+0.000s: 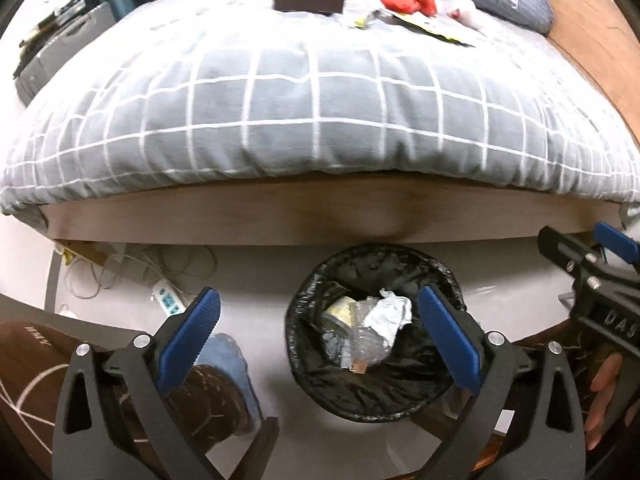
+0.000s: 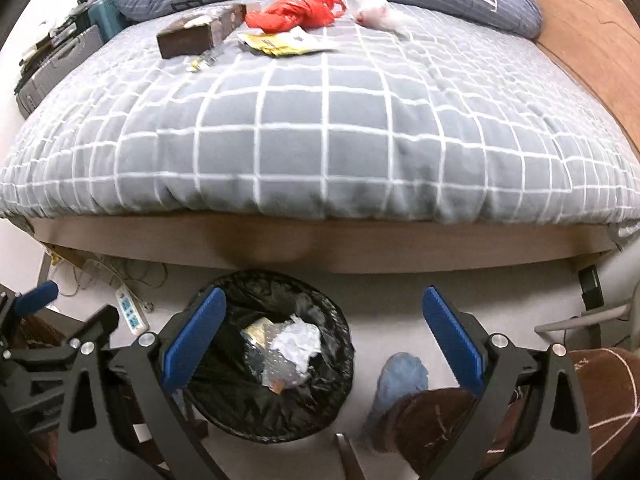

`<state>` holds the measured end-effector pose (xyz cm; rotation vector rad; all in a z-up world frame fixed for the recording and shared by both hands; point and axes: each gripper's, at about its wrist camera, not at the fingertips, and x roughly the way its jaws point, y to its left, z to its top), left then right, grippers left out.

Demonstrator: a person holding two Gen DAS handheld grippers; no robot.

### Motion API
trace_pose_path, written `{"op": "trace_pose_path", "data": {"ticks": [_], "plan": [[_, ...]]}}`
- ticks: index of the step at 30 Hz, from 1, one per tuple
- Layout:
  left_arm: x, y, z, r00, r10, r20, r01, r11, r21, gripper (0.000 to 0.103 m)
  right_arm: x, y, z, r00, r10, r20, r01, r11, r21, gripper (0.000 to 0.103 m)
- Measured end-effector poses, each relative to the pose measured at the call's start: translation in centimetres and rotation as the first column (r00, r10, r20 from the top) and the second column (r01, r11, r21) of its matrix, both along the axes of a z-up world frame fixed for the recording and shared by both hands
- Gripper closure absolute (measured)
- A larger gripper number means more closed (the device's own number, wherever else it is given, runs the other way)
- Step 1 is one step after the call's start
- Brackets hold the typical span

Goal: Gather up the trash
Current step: 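Move both open tools back over the bed toward the red bag and wrapper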

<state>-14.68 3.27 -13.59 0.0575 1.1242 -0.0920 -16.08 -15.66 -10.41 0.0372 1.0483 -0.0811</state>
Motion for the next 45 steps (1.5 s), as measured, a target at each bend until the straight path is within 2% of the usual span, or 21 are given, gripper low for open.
{"op": "trace_pose_path", "data": {"ticks": [5,9,20,31,36,39,45], "plan": [[0.7,1.2,2.0,0.998,0.030,0.047,-0.029,0.999,-0.016,0.006,0.7,1.2,2.1,0.995,0.047,0.082,-0.045,0.998,-0.031,0.007],[1.9,1.8,4.0,0.995,0.019,0.097,-0.016,0.999,-0.035,0.006,1.6,0.9,3.4,0.988,0.050,0.146,-0.045,0.998,-0.035,0.007],[8.3,1.9,7.5,0.978,0.006,0.210,-0.003,1.000,-0.016,0.006,6.8,-0.4,5.5,0.974,0.027,0.224,-0.015,0.998,-0.053,0.007],[14.9,-0.5,8.5,0.967,-0.030,0.253,0.024,0.999,0.028,0.006,12.7,-1.8,7.3,0.958,0.019,0.287,0.006,0.997,-0.083,0.007],[17.5,-1.1,8.1,0.969,-0.028,0.246,0.022,0.999,0.027,0.006,15.6,-2.2,7.2,0.958,0.026,0.287,0.000,0.996,-0.090,0.008],[19.7,-1.5,8.1,0.973,-0.027,0.229,0.027,1.000,0.002,0.006,17.1,-2.6,7.2,0.957,0.022,0.290,0.007,0.995,-0.097,0.008],[22.9,-2.5,8.8,0.968,-0.020,0.251,0.023,1.000,-0.010,0.006,19.9,-2.9,7.5,0.948,0.035,0.316,0.007,0.991,-0.132,0.008]]}}
